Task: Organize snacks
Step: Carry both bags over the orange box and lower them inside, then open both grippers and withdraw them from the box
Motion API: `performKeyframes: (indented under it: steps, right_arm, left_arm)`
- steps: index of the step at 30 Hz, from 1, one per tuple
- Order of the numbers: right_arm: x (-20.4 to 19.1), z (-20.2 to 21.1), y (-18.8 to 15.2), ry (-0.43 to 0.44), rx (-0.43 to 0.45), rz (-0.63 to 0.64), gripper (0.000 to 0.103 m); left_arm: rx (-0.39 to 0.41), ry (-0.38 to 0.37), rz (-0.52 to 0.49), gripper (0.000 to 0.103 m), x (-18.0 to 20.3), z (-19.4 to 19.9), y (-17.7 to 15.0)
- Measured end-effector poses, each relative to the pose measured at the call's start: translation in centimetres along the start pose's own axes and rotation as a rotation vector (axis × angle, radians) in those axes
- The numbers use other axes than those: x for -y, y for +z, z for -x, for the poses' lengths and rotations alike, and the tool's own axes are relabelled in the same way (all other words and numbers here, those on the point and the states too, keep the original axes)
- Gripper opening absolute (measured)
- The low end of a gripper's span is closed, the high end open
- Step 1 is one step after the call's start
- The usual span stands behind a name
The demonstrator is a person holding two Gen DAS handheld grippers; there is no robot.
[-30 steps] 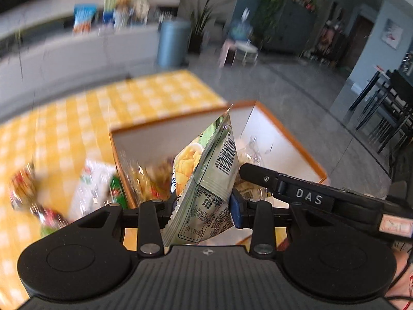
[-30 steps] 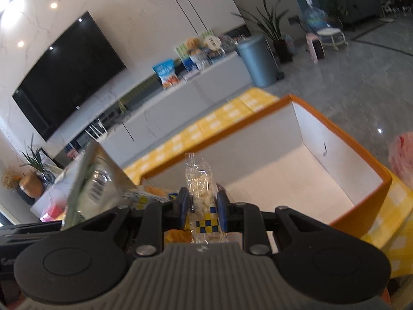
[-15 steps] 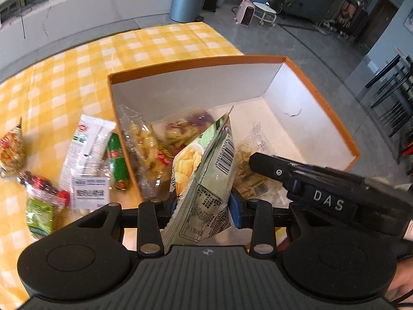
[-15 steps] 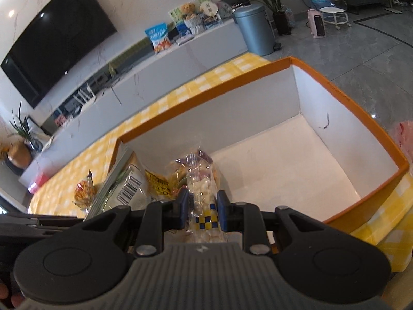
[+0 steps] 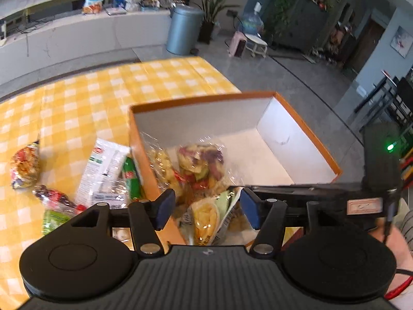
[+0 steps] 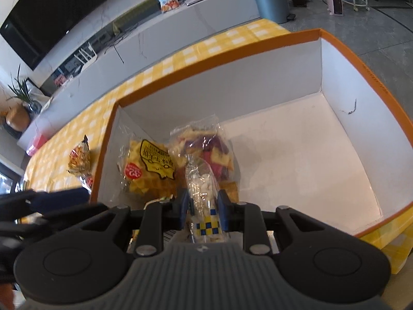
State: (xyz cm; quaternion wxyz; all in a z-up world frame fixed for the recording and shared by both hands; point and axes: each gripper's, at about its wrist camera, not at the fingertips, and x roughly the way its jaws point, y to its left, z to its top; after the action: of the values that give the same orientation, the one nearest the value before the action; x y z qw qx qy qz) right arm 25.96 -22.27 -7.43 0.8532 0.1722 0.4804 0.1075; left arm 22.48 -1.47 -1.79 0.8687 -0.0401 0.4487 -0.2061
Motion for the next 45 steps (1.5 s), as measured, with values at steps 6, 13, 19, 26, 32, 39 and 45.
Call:
performKeyframes:
  steps: [6, 13, 19, 26, 32, 39, 45]
  right_arm:
    - [-1.0, -1.2, -0.3, -0.028, -0.024, 0.025, 0.028]
    - [-1.9, -1.5, 0.0, -0.065, -0.024, 0.050, 0.030]
    - [-3.0, 0.2, -0.2, -0.149, 0.062, 0.091, 0.053]
    - [-5.4, 3.5, -1.3, -0.207, 0.205, 0.188, 0.073]
    - [-8.1, 6.0, -3.6, -0.271, 0.355, 0.297, 0.079]
    - [-10.5, 8.2, -6.2, -0.196, 0.460, 0.313, 0.086]
    - [-12.8, 8.6, -8.1, -0.159, 0.486, 0.331, 0.093]
  left_arm:
    - [0.040, 0.035, 0.005, 0.069, -0.3, 1.3, -0.1]
    - [0.042, 0.057, 0.017, 0.069, -1.1, 1.7, -1.0]
    - [0.072, 0.058, 0.056, 0.069, -2.1, 3.3, -2.0]
    - [0.124, 0.073, 0.101, 0.069, -2.9, 5.8, -3.5]
    - [0.172, 0.129, 0.099, 0.069, -3.2, 7.7, -5.0]
    - [0.215, 0.197, 0.102, 0.070, -4.1, 9.4, -7.2]
    - [0.238, 0.284, 0.094, 0.070, -5.3, 10.3, -9.3]
